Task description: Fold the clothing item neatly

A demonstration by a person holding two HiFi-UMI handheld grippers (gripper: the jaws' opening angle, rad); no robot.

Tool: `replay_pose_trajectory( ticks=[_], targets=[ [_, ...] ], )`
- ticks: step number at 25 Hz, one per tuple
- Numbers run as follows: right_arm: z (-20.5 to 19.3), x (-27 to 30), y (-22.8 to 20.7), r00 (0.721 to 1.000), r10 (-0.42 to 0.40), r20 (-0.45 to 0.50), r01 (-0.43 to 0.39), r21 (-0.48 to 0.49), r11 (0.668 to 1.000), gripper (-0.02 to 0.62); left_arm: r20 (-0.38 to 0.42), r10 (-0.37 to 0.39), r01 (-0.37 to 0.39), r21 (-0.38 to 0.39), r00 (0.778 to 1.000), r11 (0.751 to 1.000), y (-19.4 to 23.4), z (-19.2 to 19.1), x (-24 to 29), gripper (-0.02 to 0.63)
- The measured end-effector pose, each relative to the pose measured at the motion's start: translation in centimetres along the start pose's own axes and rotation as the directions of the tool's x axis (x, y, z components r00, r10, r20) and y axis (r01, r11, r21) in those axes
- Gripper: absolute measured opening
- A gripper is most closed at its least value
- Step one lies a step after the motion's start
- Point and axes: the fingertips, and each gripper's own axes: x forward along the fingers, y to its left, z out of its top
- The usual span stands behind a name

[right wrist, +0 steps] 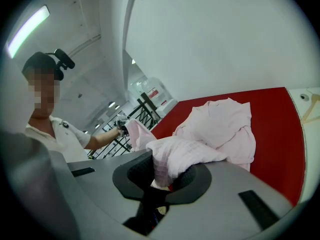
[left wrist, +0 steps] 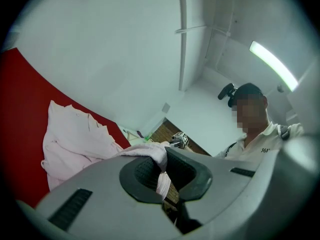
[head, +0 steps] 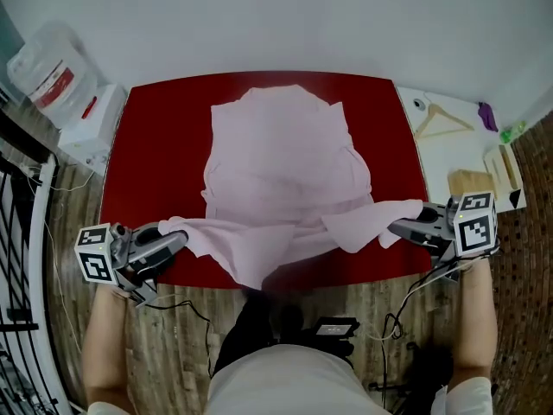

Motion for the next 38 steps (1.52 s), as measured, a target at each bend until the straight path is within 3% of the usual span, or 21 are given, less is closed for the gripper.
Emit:
replay_pose_trajectory(
  ticks=[5, 11, 14, 22, 35, 38],
  targets=[
    [4.0, 0.9, -1.9, 0.998, -0.057, 0.024, 0.056, 0.041, 0.998, 0.054, -0.033, -0.075, 0.076, 0.039, 0.997, 0.996, 2.6, 4.9, -0.3, 0.011],
    [16.5, 4.6, -10.2, 0.995, -0.103, 0.010, 0.103, 0.015, 0.995, 0.054, -0.052, -0.107, 0.112, 0.097, 0.993, 0.989, 11.8, 15.7, 1.8, 0.011],
    [19.6, 6.0, -13.2, 0.996, -0.086, -0.012, 0.087, 0.036, 0.996, 0.054, -0.078, -0.092, 0.099, 0.092, 0.993, 0.991, 14.0, 18.3, 3.1, 0.011],
    [19.4, 6.3, -12.1, 0.994, -0.108, -0.029, 0.109, 0.024, 0.994, 0.054, -0.108, -0.090, 0.103, 0.124, 0.990, 0.987, 13.7, 18.0, 2.9, 0.011],
    [19.5, 6.0, -16.2, 0.999, 0.013, -0.036, -0.012, 0.004, 1.000, 0.054, -0.055, 0.015, -0.010, 0.093, 0.998, 0.996, 16.6, 18.4, 1.5, 0.011],
    [19.9, 7.1, -18.7, 0.998, 0.034, -0.056, -0.032, 0.031, 0.999, 0.054, -0.067, 0.046, -0.042, 0.059, 0.997, 0.997, 19.2, 18.6, 1.8, 0.011]
  ],
)
